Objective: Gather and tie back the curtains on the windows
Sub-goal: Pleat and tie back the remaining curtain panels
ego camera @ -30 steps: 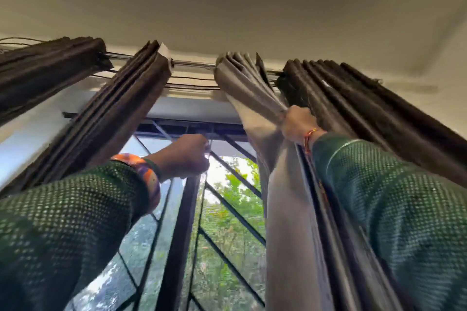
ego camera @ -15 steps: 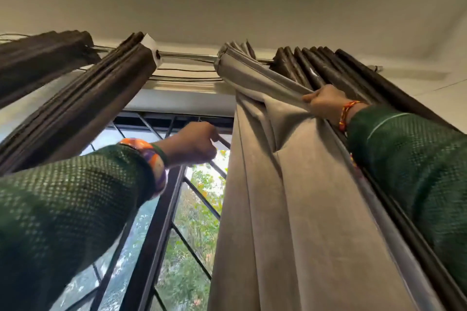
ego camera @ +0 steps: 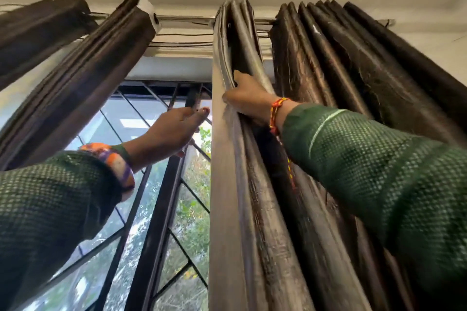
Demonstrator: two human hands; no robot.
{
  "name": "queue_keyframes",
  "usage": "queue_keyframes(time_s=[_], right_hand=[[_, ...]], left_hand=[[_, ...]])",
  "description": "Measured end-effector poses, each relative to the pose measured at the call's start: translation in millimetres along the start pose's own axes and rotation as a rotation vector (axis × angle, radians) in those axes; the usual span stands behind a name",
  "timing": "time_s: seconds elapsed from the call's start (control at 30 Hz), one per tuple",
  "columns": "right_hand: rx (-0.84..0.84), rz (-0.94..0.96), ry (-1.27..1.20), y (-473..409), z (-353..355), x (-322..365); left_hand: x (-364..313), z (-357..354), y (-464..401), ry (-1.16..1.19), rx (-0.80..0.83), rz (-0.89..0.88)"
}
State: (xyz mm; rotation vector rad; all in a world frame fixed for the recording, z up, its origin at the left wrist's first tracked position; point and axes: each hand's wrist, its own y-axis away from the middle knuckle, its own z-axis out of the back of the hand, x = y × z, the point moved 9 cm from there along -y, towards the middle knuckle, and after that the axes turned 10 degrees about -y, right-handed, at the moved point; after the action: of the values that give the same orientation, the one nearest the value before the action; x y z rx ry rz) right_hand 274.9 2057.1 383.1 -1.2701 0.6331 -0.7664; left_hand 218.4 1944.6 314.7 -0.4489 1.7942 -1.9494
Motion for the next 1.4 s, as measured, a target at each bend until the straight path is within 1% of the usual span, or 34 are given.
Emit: queue_keyframes(time_s=[0.1,0.2,0.33,0.4,0.47,0.53,0.6,0.67,0.77,0.83,0.93,1.0,1.07,1.17,1.27,1.33,1.4], right_hand=[[0.023,0.008,-0.040,16.4,-11.9,1.8],[0.005,-0.001,-0.076,39.8,-16.0,-1.6],[0.025,0.051,-0.008,69.1,-18.0,2.2],[-0.023,0.104,0.035,81.3,-11.4,7.0],[-0.083,0.106,0.000,92.6,-4.6,3.7],[-0.142,0.059,-0.041,106.0,0.0,-6.2],[-0.176,-0.042,-0.074,120.4,-0.5,-23.4],[-0.138,-0.189,-0.131,140.0,-14.3,-46.2],[-0.001,-0.368,-0.256,173.0,-51.9,-75.9],[0.070,-0.452,-0.304,195.4,-78.0,-86.8],[0.087,-0.521,-0.329,226.1,-101.4,-92.7],[0.113,-0.552,-0.303,249.2,-114.6,-95.1],[0.136,-0.545,-0.267,271.1,-125.1,-89.3],[0.128,-0.479,-0.233,297.0,-139.3,-80.3],[0.142,-0.451,-0.215,326.1,-151.2,-76.2],[0.166,-0.468,-0.198,346.7,-155.1,-76.3],[0.153,-0.476,-0.175,366.0,-155.6,-75.5]], left_hand=[[9.8,-10.7,22.9,0.063,0.118,0.070],[19.1,-17.6,46.6,0.152,0.181,0.185],[24.4,-26.1,77.4,0.222,0.262,0.267],[30.3,-27.3,90.0,0.204,0.250,0.282],[43.9,-26.5,97.2,0.149,0.192,0.314],[59.3,-25.3,102.0,0.087,0.154,0.324],[77.4,-18.9,105.2,0.053,0.109,0.351],[95.4,-11.6,110.3,0.047,0.090,0.406],[117.4,-6.6,123.4,0.100,0.127,0.480],[130.5,-8.6,140.1,0.143,0.207,0.530],[148.0,-15.0,170.3,0.129,0.346,0.575],[157.9,-18.0,191.3,0.096,0.411,0.591],[169.3,-20.6,214.3,0.082,0.456,0.619],[183.5,-25.4,252.3,0.037,0.530,0.667],[193.2,-30.8,292.4,-0.077,0.589,0.689],[191.0,-31.4,310.4,-0.163,0.548,0.644],[182.5,-24.1,321.4,-0.273,0.400,0.565]])
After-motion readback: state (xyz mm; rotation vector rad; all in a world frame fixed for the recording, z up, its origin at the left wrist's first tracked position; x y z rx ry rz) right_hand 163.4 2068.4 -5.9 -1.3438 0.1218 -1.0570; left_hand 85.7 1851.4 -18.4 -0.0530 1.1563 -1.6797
